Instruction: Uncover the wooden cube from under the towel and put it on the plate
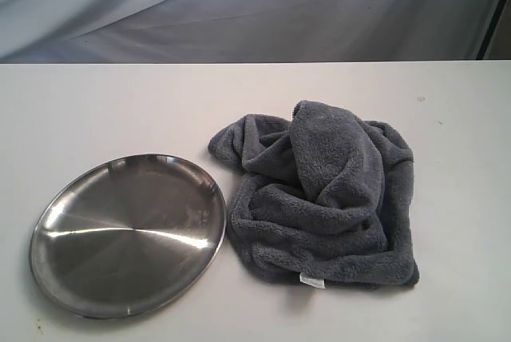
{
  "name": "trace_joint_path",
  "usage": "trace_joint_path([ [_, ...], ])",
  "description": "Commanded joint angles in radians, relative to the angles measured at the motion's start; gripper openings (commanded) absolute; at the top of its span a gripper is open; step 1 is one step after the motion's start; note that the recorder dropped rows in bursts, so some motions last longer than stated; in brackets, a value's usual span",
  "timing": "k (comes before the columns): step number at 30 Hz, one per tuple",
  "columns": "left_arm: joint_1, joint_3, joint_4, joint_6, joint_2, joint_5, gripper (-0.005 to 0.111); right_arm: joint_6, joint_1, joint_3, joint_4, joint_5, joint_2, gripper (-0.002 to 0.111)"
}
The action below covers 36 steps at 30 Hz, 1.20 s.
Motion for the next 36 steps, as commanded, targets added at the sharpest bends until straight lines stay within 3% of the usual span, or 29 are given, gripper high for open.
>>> trace_joint_path([
  [1, 0.002, 0.004, 0.001, -0.003, -0.002, -0.001, 0.001, 0.007, 0.005, 0.004, 0.059, -0.092, -0.003, 0.0],
  [9, 0.002, 0.004, 0.001, -0.001, -0.002, -0.001, 0.001, 0.047, 0.005, 0.004, 0.101, -0.27, -0.003, 0.0],
  [17, 0.002, 0.004, 0.001, -0.003, -0.002, -0.001, 0.001, 0.109, 0.005, -0.039, 0.101, -0.274, -0.003, 0.0],
  [26, 0.002, 0.004, 0.001, -0.003, -0.002, -0.001, 0.001, 0.008, 0.005, -0.304, 0.084, 0.173, -0.003, 0.0],
  [36, 0.002, 0.004, 0.001, -0.001, -0.002, -0.001, 0.001, -0.005, 0.007, -0.404, 0.064, 0.546, -0.003, 0.0],
])
